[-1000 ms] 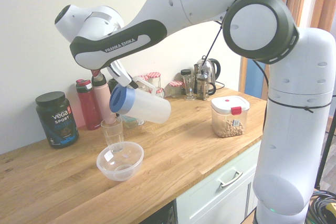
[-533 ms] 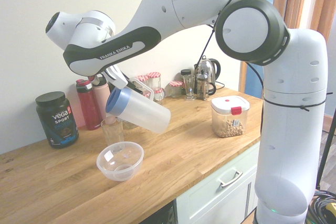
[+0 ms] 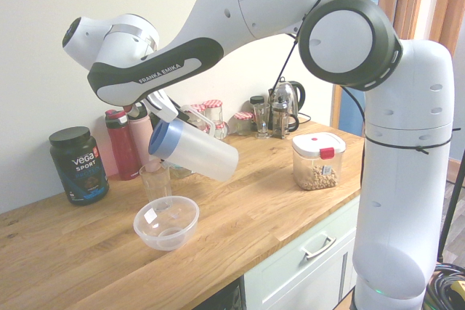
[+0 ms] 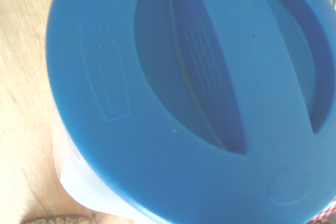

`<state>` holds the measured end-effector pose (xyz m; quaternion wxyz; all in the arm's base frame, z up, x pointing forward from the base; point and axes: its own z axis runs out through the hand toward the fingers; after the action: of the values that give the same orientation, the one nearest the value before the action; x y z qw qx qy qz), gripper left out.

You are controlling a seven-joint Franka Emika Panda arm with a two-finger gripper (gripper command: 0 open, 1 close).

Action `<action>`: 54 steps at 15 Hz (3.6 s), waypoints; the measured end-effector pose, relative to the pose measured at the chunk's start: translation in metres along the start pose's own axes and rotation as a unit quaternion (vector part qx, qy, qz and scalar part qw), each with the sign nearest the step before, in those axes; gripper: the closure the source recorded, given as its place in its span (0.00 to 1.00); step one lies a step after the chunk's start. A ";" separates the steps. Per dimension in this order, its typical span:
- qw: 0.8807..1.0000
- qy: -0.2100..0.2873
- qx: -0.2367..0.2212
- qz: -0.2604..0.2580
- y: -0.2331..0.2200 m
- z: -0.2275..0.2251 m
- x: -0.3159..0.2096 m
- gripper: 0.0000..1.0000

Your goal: Pour me some water

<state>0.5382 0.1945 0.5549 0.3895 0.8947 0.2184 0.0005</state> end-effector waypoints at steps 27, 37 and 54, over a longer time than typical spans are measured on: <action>0.854 0.076 0.307 0.414 0.159 0.104 -0.226 1.00; 0.724 0.065 0.243 0.643 0.146 0.179 -0.218 1.00; 0.727 0.022 0.226 0.648 0.117 0.221 -0.201 0.00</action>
<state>0.4396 -0.1082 0.5163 0.0756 0.8800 -0.4123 0.2236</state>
